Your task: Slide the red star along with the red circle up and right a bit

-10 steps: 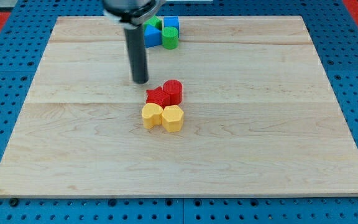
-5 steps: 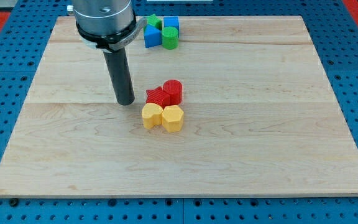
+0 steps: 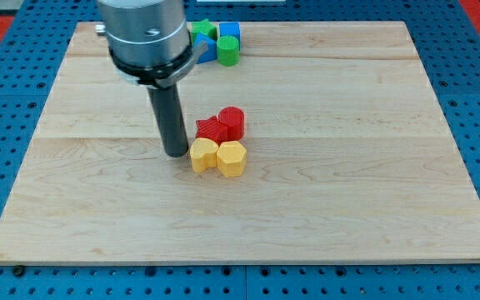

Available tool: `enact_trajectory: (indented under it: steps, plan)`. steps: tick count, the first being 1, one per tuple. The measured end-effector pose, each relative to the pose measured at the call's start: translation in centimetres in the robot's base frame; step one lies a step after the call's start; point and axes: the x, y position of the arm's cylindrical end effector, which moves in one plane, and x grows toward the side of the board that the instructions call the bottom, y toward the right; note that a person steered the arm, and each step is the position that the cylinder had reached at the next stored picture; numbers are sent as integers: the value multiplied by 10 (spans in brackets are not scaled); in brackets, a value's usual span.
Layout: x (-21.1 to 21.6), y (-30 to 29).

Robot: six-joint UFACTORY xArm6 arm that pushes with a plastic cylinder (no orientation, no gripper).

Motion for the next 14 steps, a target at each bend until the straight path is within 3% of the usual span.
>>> enact_trajectory:
  steps: [2, 6, 14]
  plan:
    - [-10, 38]
    - [-40, 41]
    - [-55, 41]
